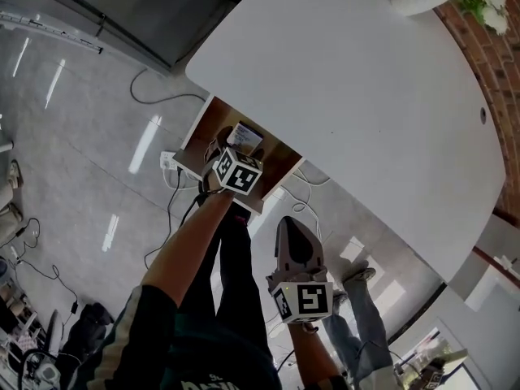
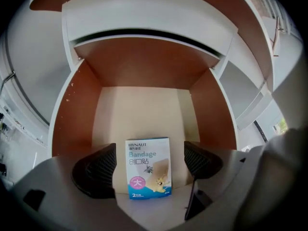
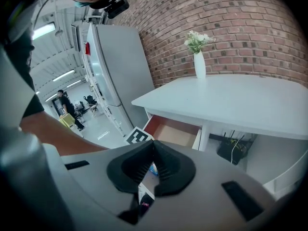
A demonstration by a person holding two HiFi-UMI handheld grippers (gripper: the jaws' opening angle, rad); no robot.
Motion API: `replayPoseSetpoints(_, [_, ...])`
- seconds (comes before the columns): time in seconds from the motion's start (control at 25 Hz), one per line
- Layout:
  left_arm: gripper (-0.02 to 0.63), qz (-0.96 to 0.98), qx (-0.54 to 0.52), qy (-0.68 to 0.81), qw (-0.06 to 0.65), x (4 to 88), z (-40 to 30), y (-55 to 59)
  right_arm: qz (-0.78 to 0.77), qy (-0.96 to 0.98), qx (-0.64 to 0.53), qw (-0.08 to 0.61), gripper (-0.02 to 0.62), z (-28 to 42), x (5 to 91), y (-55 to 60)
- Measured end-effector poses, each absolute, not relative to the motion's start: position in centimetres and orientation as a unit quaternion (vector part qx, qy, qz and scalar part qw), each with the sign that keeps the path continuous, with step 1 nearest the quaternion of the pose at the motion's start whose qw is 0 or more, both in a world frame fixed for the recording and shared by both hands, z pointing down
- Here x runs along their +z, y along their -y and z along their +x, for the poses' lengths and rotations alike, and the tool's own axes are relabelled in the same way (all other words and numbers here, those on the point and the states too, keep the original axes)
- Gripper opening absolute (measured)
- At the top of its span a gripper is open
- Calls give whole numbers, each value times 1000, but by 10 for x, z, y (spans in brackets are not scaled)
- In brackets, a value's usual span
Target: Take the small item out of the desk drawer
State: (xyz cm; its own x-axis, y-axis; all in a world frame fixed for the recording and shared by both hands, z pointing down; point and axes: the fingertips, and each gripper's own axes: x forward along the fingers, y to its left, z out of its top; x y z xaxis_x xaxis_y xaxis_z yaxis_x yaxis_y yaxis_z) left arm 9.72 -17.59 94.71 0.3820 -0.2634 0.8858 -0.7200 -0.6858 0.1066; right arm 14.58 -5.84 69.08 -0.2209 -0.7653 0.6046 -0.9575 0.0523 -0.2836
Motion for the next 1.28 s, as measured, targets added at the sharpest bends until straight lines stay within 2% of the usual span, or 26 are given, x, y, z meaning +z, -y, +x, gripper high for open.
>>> replayPoseSetpoints(0.36, [437, 756, 503, 308, 283, 990, 99, 177, 619, 688, 344, 158, 25, 158, 703, 41])
replayPoseSetpoints(0.68, [439, 744, 532, 307, 264, 1005, 99, 174, 615, 685, 351, 172, 25, 165, 710, 37])
replayPoseSetpoints(0.96, [426, 743, 530, 314, 263, 1001, 94, 176, 621, 684, 350, 156, 25, 162, 704, 45])
replayPoseSetpoints(1.2, [425, 763, 515, 308, 239, 975, 94, 180, 604, 695, 348, 176, 25, 158, 700, 47])
replayPoseSetpoints(1.28, [425, 771, 504, 310, 236, 961, 94, 182, 608, 698, 344, 160, 25, 154, 693, 53])
